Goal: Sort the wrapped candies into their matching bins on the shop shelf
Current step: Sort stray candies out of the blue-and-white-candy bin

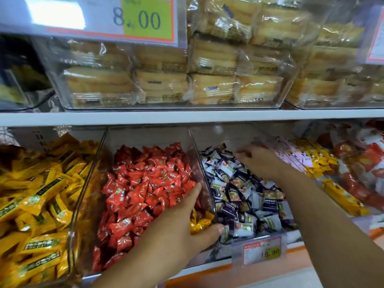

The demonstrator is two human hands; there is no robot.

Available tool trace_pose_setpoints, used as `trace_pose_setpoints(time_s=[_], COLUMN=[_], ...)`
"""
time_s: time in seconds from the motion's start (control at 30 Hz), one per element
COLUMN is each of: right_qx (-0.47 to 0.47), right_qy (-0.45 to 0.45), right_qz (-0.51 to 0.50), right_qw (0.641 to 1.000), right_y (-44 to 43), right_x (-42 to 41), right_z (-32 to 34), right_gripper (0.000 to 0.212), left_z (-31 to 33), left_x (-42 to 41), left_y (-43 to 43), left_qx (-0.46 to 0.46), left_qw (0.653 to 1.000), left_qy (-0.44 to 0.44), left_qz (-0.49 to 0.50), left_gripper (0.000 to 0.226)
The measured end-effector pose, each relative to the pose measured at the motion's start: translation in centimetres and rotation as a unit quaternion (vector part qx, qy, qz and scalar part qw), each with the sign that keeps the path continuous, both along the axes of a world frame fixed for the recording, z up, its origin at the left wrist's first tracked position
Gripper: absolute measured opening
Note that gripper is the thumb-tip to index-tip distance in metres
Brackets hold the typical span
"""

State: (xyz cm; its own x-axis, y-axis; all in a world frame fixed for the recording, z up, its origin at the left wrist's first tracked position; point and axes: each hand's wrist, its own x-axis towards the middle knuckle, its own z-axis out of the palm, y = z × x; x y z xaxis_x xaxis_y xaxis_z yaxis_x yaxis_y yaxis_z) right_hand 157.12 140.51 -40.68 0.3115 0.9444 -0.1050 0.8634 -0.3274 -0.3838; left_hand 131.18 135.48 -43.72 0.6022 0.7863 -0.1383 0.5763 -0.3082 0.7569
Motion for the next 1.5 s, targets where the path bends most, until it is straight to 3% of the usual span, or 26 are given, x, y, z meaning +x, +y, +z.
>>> trace_pose_setpoints(time_s=[0.13,0.23,0.6,0.77,0.83,0.93,1.07,1.17,1.23,1.33,1.5], right_qx=[-0.088,-0.105,0.107,0.246,0.262,0.207,0.144,0.105,0.086,0.118,0.134], right_qy=[0.079,0.054,0.227,0.191,0.177,0.141,-0.001,0.025,0.096,0.152,0.072], right_qz=[0.004,0.048,0.055,0.048,0.053,0.089,0.139,0.136,0.111,0.064,0.025], right_qw=[0.993,0.992,0.966,0.949,0.947,0.964,0.98,0.985,0.985,0.979,0.988], right_y=[0.0,0.3,-1.3,-4.0,-5.4,-7.1,-8.7,-9.6,-9.9,-10.0,-10.0], right_x=[0.4,0.1,0.7,0.2,-0.4,-1.8,-3.0,-2.8,-2.3,-1.3,-0.6], right_z=[-1.2,-1.0,-1.5,0.5,1.2,0.2,-2.3,-2.0,-0.9,-0.1,-0.8], right_gripper=[0.059,0.054,0.034,0.027,0.027,0.032,0.061,0.075,0.067,0.037,0.025], left_z=[0.1,0.1,0.6,0.6,0.6,0.5,0.2,0.2,0.2,0.3,0.6], left_x=[0.3,0.5,0.6,0.6,0.6,0.6,0.6,0.6,0.5,0.5,0.6], left_y=[0.0,-0.1,-0.3,-0.3,-0.3,-0.3,-0.2,-0.4,-0.4,-0.3,-0.5], left_qx=[0.002,-0.003,-0.008,-0.012,-0.011,-0.009,-0.001,-0.002,0.002,0.001,0.004], left_qw=[1.0,1.0,1.0,1.0,1.0,1.0,1.0,1.0,1.0,1.0,1.0], left_qy=[0.007,0.007,0.018,0.023,0.027,0.029,0.025,0.018,0.02,0.02,0.012], left_qz=[0.006,0.011,0.009,0.006,0.002,-0.001,0.0,0.003,0.004,0.001,0.004], left_gripper=[0.093,0.093,0.097,0.1,0.1,0.099,0.101,0.101,0.1,0.1,0.098])
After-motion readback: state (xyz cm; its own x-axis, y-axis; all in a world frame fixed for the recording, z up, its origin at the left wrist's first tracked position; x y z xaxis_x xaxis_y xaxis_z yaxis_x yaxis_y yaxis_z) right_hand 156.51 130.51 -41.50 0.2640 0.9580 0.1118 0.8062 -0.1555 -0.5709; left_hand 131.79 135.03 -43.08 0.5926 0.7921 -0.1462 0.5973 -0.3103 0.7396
